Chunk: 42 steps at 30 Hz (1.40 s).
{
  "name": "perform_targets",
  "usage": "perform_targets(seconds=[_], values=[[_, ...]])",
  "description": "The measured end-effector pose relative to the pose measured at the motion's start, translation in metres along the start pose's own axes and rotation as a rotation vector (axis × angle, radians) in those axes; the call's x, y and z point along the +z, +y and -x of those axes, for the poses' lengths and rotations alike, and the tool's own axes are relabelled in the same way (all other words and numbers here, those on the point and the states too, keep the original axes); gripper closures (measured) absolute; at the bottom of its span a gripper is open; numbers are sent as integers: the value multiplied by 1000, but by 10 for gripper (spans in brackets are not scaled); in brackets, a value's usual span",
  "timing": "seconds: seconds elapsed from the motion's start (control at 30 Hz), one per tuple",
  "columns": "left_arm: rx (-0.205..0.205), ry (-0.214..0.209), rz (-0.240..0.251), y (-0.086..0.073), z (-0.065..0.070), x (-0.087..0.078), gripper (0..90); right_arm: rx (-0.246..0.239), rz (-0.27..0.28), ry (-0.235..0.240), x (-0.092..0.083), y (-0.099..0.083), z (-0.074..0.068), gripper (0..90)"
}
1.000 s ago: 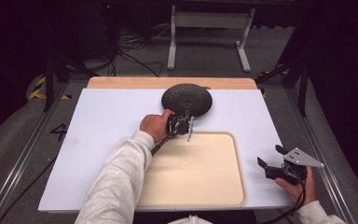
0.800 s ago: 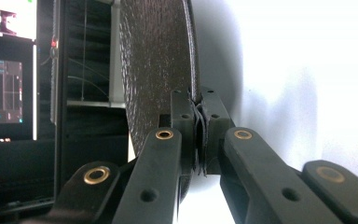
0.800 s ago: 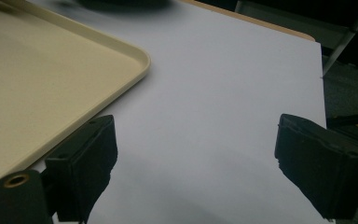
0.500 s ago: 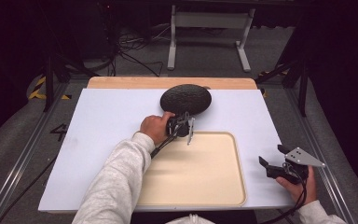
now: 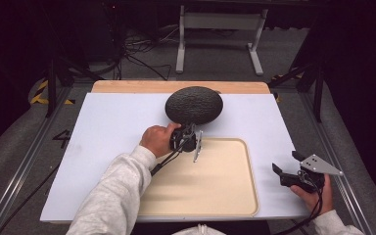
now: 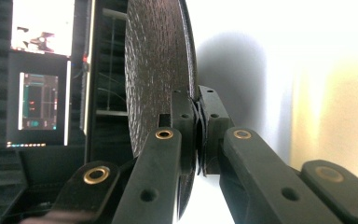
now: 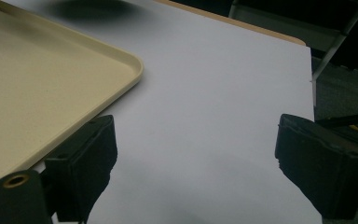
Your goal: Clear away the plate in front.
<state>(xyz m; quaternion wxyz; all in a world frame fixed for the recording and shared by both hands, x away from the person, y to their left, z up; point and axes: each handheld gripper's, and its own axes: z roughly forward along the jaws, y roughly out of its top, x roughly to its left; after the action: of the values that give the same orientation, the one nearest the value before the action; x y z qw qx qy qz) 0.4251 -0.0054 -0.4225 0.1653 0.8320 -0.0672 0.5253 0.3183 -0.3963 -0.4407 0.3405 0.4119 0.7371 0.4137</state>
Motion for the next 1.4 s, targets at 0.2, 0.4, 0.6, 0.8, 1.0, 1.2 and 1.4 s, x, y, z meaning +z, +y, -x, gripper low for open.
perform_targets(seconds=[0.2, 0.4, 0.6, 0.8, 1.0, 1.2, 1.4], values=[[-3, 23, 30, -6, 8, -36, 874, 1, 1, 1, 0, 0, 0, 135], [13, 32, 46, -13, 22, -75, 874, -14, -7, 6, 1, 1, -3, 144], [8, 18, 68, -13, 30, -103, 874, -9, -6, 10, 2, 2, -2, 152], [26, -14, 97, -9, 49, -126, 874, -17, -5, 17, 3, 3, -3, 157], [30, -36, 133, -1, 60, -140, 873, -19, -3, 20, 4, 4, -3, 157], [50, -70, 161, 6, 71, -151, 870, -21, -6, 23, 5, 4, -3, 156], [71, -96, 181, 11, 80, -157, 866, -32, -8, 23, 5, 4, -4, 156]])
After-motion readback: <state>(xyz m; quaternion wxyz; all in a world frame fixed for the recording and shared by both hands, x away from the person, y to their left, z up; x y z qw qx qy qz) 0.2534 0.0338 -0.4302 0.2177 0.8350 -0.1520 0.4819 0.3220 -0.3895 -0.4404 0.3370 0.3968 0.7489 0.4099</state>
